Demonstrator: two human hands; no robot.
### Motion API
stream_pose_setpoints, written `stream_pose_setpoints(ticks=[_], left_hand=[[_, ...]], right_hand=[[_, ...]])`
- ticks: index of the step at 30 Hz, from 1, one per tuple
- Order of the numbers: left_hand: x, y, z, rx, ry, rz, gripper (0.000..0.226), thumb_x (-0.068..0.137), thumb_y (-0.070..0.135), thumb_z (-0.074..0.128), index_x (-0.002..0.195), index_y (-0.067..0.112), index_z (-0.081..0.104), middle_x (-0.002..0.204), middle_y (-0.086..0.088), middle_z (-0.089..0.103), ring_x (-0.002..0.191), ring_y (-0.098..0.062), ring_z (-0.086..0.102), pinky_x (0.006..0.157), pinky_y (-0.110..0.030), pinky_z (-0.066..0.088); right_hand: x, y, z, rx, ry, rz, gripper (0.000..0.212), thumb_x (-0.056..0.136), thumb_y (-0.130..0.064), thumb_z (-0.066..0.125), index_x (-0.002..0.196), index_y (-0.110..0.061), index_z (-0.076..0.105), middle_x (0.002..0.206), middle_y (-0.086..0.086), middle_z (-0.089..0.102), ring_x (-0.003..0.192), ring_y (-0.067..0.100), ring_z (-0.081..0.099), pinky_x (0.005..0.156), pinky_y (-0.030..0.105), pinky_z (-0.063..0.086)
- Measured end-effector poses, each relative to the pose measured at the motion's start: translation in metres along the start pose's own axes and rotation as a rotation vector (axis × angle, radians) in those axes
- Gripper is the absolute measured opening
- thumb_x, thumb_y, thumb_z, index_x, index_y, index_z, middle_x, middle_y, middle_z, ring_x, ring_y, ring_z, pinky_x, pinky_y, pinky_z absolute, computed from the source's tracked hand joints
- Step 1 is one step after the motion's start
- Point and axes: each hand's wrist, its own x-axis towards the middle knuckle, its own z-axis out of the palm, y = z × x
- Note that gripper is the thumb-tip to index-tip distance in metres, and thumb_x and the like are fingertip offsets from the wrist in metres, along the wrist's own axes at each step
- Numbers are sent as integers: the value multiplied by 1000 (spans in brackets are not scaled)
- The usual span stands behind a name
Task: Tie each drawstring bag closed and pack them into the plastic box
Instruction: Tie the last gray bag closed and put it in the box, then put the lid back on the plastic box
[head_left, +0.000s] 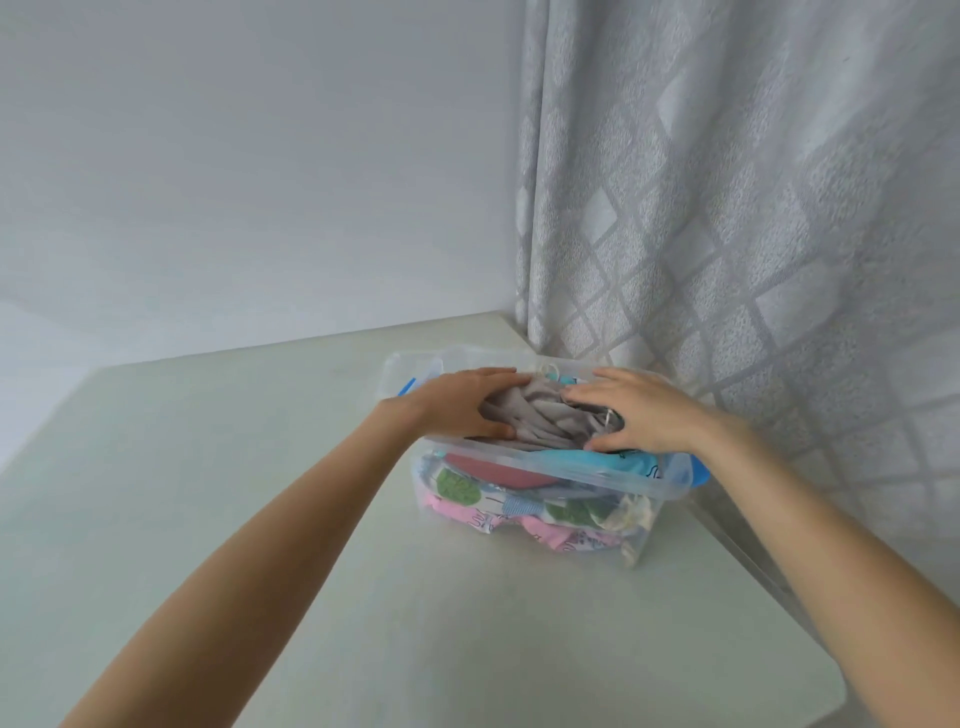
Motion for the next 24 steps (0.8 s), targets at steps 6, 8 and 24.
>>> stream_pose_setpoints(ticks=[6, 8, 24], left_hand=[[7, 0, 2, -9, -111, -13, 65, 86, 47, 58, 144, 32, 33, 150, 10, 34, 134, -17, 36, 110, -33, 30], [-1, 3, 0, -34, 47, -8, 59, 85, 55, 55, 138, 34, 42, 142, 8, 46, 129, -16, 42, 105, -32, 34], [-67, 23, 43, 88, 496, 239, 37, 89, 46, 40, 113, 32, 65, 91, 4, 73, 77, -23, 68, 56, -36, 51]], right_hand=[[1, 2, -2, 47, -14, 49, 72, 78, -50, 67, 141, -35, 35, 150, -10, 33, 142, 15, 14, 111, 36, 18], [-11, 3, -8, 217, 79, 52, 74, 73, -53, 69, 138, -34, 41, 148, -12, 35, 140, 13, 16, 111, 35, 17], [-42, -18, 49, 855, 753, 385, 26, 89, -8, 55, 111, -15, 66, 91, 8, 69, 88, 22, 66, 70, 21, 46]])
